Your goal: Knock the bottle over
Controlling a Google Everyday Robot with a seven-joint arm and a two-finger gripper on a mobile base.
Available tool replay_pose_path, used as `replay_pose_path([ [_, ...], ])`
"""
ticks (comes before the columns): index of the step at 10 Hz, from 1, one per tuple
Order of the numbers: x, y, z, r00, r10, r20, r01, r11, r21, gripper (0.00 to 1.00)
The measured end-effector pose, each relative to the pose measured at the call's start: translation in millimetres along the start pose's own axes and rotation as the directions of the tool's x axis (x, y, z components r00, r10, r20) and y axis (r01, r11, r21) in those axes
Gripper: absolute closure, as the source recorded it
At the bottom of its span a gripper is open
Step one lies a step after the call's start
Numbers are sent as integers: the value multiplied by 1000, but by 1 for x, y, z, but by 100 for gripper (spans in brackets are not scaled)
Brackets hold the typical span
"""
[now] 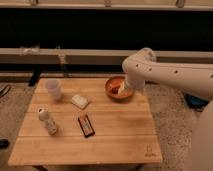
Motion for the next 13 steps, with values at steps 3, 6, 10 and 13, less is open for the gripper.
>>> replay_pose_path([
  [3, 0, 0, 0, 1000, 0, 0, 0, 1000, 0, 20],
  [6, 0, 0, -1, 1000, 0, 2, 0, 1000, 0, 20],
  [10, 5, 11, -12, 998, -56, 38, 57, 998, -15, 20],
  [13, 46, 59, -50, 945, -281, 171, 288, 957, -20, 20],
])
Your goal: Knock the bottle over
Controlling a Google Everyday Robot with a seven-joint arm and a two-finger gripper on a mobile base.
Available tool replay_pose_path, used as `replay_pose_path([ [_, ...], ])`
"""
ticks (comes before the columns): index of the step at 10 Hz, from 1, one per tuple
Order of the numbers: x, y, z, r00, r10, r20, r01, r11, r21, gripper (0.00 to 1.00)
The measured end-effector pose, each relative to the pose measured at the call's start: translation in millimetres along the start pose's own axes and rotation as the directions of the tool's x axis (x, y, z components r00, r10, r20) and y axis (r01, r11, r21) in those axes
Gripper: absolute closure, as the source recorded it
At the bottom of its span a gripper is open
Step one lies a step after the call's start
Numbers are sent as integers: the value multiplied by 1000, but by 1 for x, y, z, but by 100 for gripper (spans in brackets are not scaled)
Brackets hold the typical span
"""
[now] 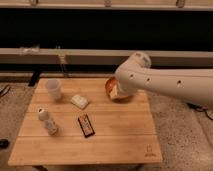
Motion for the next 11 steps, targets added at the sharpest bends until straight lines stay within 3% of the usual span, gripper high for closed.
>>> replay_pose_path([
  [1, 21, 26, -16, 994, -104, 44, 105, 994, -8, 20],
  [2, 54, 58, -35, 968, -230, 98, 232, 973, -8, 20],
  [3, 76, 76, -45, 946, -299, 124, 302, 953, -3, 20],
  [6, 131, 134, -64, 867, -471, 162, 477, 879, 7, 20],
  [8, 143, 169, -64, 840, -520, 152, 527, 850, -7, 20],
  [11, 134, 211, -53, 827, -548, 124, 557, 829, -57, 20],
])
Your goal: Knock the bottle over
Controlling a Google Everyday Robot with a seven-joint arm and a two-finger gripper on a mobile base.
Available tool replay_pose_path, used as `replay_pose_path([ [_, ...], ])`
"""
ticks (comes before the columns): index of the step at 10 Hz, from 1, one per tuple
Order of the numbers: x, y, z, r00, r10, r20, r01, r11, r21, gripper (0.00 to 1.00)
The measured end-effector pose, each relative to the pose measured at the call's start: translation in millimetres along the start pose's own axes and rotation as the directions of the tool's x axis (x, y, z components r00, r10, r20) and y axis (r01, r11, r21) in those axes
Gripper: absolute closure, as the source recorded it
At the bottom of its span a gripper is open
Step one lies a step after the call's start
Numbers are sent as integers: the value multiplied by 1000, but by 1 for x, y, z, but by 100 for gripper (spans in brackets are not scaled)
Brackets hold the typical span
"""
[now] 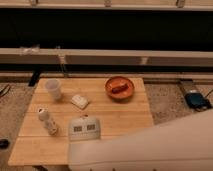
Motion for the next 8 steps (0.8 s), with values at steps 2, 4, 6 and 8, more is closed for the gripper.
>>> replay_pose_path([
  [2, -22, 17, 6, 999, -34, 1, 34, 999, -25, 20],
  [4, -42, 37, 2, 995, -90, 31, 91, 995, -31, 20],
  [6, -56, 51, -4, 989, -134, 63, 135, 991, -13, 20],
  [8, -73, 69, -7, 980, -172, 97, 173, 985, -2, 20],
])
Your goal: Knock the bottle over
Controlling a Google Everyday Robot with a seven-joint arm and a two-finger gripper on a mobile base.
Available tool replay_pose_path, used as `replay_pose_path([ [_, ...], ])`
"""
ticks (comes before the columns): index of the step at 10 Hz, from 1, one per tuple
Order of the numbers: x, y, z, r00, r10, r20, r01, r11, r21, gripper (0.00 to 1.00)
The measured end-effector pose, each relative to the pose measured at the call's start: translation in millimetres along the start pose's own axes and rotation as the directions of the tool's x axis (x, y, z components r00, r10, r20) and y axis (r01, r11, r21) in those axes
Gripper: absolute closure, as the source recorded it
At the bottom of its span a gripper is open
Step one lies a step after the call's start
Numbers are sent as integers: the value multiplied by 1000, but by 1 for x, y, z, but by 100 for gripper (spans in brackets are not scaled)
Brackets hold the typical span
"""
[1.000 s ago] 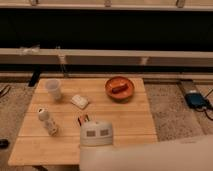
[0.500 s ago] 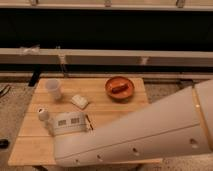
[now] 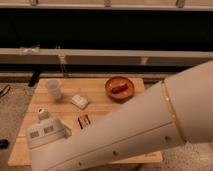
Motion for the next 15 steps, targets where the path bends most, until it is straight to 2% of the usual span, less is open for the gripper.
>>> replay_pose_path([
  [2, -16, 8, 6, 1000, -17, 15, 17, 1000, 2, 20],
  [5, -46, 13, 27, 999, -34, 13, 34, 999, -13, 20],
  [7, -69, 5, 39, 999, -33, 6, 33, 999, -21, 20],
  [9, -96, -5, 41, 1000, -28, 7, 28, 999, -26, 20],
  [12, -123, -19, 41, 1000, -26, 3, 26, 1000, -10, 20],
  [15, -139, -21, 60, 999, -45, -29, 46, 999, 25, 20],
])
